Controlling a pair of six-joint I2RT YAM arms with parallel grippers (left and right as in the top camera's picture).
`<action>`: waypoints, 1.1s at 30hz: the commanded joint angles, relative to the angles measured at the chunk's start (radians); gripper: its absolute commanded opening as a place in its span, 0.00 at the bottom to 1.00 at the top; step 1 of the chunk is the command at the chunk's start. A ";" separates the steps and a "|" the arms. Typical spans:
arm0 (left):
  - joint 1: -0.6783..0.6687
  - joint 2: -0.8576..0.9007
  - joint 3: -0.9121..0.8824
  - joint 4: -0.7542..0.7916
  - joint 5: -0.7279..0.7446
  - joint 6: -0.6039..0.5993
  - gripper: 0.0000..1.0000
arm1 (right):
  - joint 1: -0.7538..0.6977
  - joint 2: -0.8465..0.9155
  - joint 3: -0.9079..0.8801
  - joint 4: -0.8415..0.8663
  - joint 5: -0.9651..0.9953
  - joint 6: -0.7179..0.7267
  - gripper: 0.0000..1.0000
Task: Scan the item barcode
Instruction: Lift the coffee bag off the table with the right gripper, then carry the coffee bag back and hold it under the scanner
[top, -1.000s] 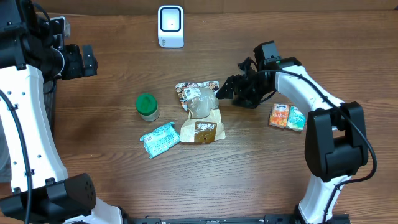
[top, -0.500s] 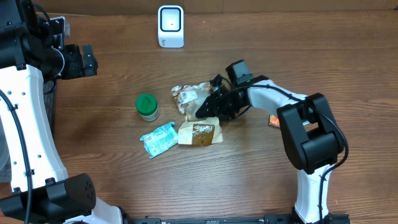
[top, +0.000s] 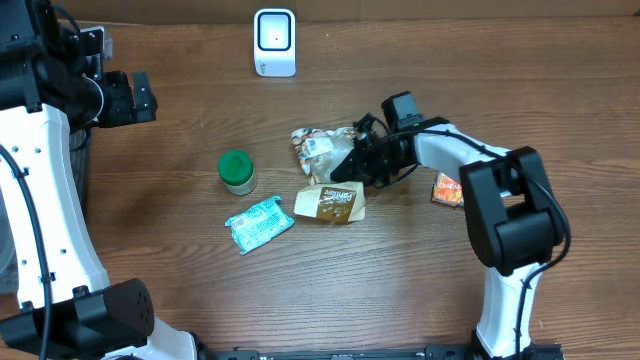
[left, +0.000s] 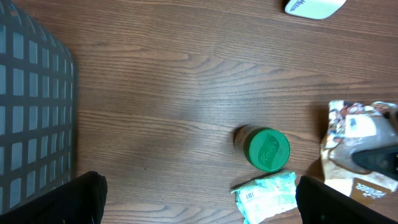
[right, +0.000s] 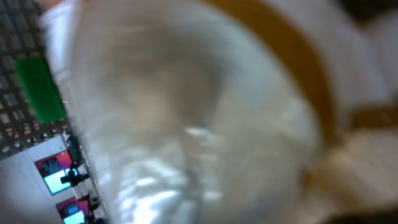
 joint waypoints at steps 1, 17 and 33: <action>0.001 0.001 -0.005 0.002 0.008 0.022 1.00 | -0.008 -0.170 0.003 0.000 -0.013 -0.037 0.04; 0.001 0.001 -0.005 0.002 0.008 0.022 1.00 | -0.007 -0.666 0.003 -0.207 0.122 -0.136 0.04; 0.001 0.001 -0.005 0.002 0.008 0.022 1.00 | 0.096 -0.456 0.496 -0.510 0.479 -0.111 0.04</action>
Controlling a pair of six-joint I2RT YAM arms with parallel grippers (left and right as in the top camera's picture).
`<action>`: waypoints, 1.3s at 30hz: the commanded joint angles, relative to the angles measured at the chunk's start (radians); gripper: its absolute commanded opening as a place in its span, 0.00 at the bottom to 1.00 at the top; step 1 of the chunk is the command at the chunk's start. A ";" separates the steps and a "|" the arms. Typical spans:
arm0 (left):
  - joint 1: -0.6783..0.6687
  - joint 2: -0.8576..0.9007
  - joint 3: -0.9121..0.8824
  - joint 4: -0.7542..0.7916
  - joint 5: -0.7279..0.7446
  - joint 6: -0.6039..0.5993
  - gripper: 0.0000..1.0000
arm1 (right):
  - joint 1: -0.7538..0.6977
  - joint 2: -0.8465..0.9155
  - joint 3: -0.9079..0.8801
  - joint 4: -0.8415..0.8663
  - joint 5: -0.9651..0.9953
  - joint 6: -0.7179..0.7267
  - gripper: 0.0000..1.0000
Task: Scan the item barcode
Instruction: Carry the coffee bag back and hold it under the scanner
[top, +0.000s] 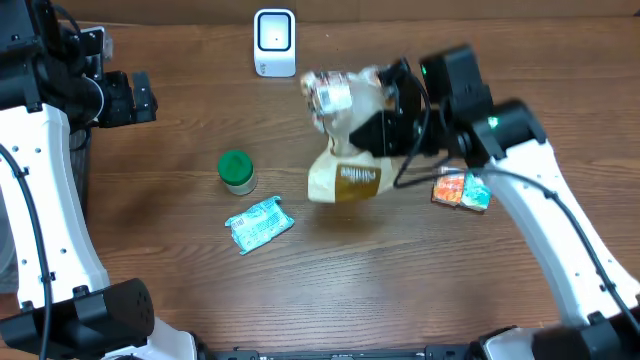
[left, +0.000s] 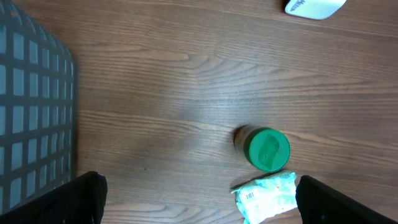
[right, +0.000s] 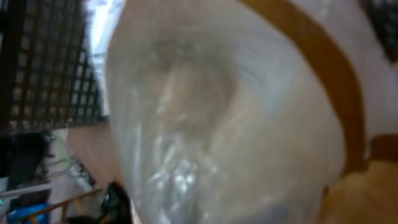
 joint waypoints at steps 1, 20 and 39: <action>0.001 0.001 -0.005 0.000 0.009 0.022 0.99 | 0.039 0.162 0.357 -0.096 0.227 -0.063 0.04; 0.001 0.001 -0.005 0.000 0.009 0.022 1.00 | 0.206 0.797 0.671 0.734 1.115 -1.081 0.04; 0.001 0.001 -0.005 0.000 0.009 0.022 0.99 | 0.209 1.041 0.671 1.110 1.220 -1.439 0.04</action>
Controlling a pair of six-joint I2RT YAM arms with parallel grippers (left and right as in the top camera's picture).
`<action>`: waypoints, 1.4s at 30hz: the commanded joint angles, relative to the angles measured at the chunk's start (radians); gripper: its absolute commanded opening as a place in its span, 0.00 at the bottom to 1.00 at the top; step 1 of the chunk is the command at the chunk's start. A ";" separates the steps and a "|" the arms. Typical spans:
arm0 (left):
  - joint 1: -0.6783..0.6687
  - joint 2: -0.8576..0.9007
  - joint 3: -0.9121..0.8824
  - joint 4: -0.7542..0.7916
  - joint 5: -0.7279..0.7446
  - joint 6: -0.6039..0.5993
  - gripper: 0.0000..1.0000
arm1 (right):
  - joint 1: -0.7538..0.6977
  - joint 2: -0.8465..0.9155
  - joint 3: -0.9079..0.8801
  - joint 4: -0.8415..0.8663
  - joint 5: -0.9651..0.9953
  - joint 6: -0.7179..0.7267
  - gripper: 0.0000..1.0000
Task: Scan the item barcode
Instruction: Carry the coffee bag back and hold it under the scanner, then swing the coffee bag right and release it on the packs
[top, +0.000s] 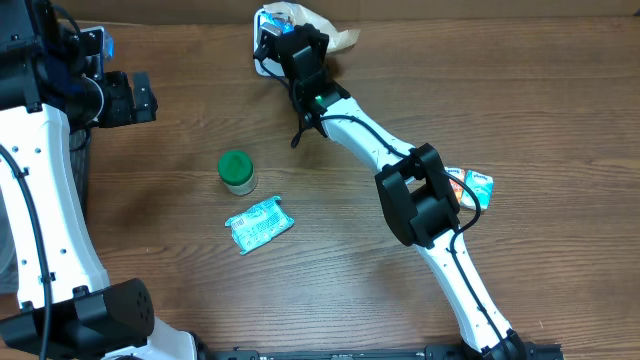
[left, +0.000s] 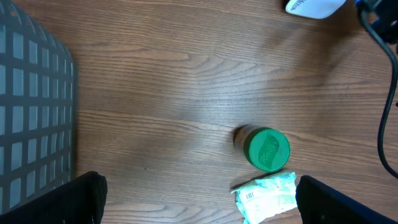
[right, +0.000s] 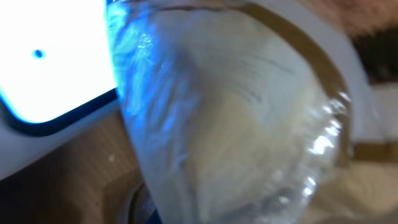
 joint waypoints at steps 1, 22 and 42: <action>0.001 0.000 -0.005 0.002 0.008 0.022 0.99 | -0.001 -0.022 0.016 0.047 0.053 -0.024 0.04; 0.001 0.000 -0.005 0.002 0.008 0.022 1.00 | 0.050 -0.031 0.016 0.161 0.131 -0.023 0.04; 0.001 0.000 -0.005 0.002 0.008 0.022 1.00 | 0.001 -0.642 0.017 -0.902 -0.261 1.015 0.04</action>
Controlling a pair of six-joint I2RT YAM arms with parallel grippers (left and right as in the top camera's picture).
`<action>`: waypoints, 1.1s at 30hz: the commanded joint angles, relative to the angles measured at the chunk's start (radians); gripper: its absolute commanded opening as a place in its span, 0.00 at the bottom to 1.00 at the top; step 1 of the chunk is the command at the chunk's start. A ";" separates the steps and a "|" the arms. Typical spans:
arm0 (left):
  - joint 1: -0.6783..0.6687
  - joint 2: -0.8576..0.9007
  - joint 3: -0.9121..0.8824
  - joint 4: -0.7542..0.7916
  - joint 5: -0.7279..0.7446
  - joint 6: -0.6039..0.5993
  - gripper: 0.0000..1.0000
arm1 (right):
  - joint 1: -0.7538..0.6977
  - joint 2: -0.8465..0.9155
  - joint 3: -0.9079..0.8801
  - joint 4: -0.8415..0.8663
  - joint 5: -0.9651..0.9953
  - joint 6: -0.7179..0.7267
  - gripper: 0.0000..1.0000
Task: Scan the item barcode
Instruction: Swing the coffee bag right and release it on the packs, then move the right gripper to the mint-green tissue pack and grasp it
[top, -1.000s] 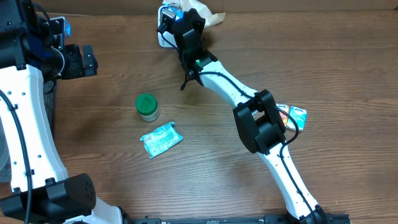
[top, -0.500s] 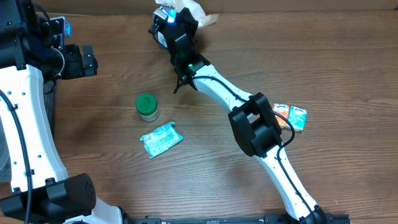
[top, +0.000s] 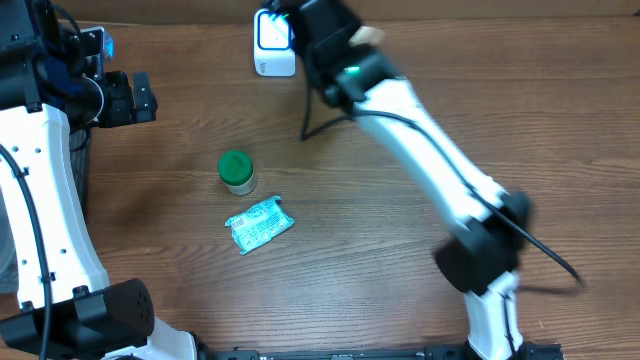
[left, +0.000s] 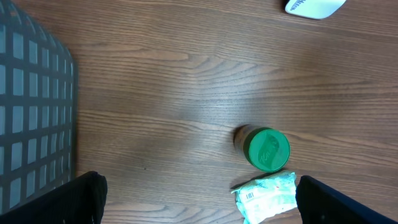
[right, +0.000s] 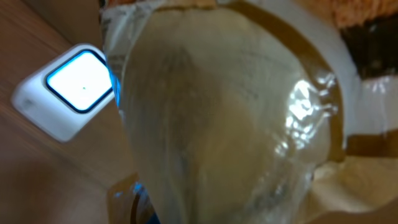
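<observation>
A clear plastic snack bag (right: 236, 112) with brown and cream print fills the right wrist view. My right gripper (top: 303, 22) is shut on it, fingers hidden behind the plastic. The white scanner (right: 71, 87) with its lit screen stands just left of the bag, and shows at the table's back edge from overhead (top: 272, 45). Only a sliver of the bag (top: 366, 35) shows there past the raised right arm. My left gripper (top: 125, 97) hangs open at the far left, holding nothing.
A green-lidded jar (top: 237, 170) and a teal packet (top: 259, 222) lie left of centre, also seen as jar (left: 268, 149) and packet (left: 266, 194). A dark wire basket (left: 34, 112) sits at the left edge. The right arm spans the table's right half.
The bag was close against the scanner's lit face; now it sits farther back, with the whole scanner visible to its left. The right arm stands higher and more to the right. Left arm unchanged.
My right gripper was down on the snack bag in the middle of the table. Then it held the bag up above the table, then against the scanner at the back edge. Now the bag is held a little off the scanner. The left arm stayed put.
</observation>
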 joint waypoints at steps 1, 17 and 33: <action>0.001 0.000 -0.005 0.002 0.008 0.022 0.99 | -0.040 -0.146 0.018 -0.144 -0.200 0.387 0.04; 0.001 0.000 -0.005 0.002 0.008 0.022 1.00 | -0.454 -0.179 -0.279 -0.628 -0.589 0.853 0.04; 0.001 0.000 -0.005 0.002 0.008 0.022 1.00 | -0.655 -0.178 -0.723 -0.290 -0.603 0.845 0.54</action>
